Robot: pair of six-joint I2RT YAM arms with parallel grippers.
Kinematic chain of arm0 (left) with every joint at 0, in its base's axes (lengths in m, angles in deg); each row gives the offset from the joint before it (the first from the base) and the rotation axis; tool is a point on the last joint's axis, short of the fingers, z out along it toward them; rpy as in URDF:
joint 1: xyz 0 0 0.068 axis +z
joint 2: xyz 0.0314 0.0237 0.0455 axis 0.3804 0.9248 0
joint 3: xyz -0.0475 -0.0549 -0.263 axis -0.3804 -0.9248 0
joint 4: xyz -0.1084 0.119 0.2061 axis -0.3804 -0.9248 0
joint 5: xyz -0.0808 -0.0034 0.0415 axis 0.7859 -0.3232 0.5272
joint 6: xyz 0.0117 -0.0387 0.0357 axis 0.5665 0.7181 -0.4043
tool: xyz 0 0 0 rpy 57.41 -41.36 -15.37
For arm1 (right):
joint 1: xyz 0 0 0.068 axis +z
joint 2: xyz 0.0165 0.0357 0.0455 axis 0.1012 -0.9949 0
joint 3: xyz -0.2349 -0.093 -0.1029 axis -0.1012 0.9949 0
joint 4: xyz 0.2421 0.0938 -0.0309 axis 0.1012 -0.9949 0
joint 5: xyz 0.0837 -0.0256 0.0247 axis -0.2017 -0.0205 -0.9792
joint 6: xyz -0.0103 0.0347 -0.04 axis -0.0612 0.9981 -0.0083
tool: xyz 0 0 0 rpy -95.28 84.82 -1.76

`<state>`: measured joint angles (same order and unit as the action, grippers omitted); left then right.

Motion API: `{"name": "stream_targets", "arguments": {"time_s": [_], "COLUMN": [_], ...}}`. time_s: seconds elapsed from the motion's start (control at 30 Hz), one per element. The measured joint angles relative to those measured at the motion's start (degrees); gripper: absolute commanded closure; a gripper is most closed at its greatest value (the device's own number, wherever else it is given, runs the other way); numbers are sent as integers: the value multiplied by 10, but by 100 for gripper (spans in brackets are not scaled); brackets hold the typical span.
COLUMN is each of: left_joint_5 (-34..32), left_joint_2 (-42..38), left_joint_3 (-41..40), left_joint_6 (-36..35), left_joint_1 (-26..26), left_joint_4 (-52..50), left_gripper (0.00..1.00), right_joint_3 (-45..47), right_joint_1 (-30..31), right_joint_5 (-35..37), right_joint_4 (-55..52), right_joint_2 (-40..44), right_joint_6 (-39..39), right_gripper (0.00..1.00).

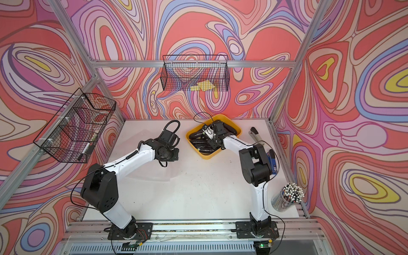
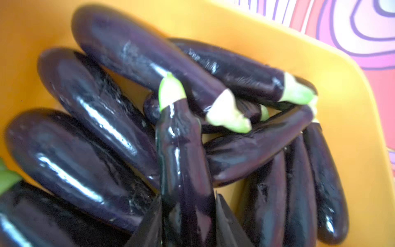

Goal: Place the eggplant in a zip-top bag and seal the zipper
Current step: Pick up the eggplant from the basket.

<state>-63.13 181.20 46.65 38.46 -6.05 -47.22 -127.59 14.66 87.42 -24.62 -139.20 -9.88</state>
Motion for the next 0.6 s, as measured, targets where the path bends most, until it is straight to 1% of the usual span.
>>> {"name": "stream_targets", "arguments": {"time_s": [0.17, 0.43, 0.5, 0.6], "left_joint_5": [3, 32, 41, 64], "left_joint_2": [-2, -6, -6, -6], "left_joint_3": [5, 6, 6, 7], "left_joint_6": [-4, -8, -9, -9], "left_joint_1": [0, 0, -2, -4], "left_joint_4": [-10, -19, -24, -29], "left_gripper": [100, 100, 100, 100], "right_joint_3": [70, 234, 262, 278], "right_joint_1": [18, 71, 86, 98], "right_joint_5": [3, -24, -30, -39], "right_joint_4": [-18, -32, -31, -31], "right_joint_2": [80, 210, 231, 254], "right_joint_6": [68, 194, 228, 280], "right_gripper": [69, 71, 71, 71]}}
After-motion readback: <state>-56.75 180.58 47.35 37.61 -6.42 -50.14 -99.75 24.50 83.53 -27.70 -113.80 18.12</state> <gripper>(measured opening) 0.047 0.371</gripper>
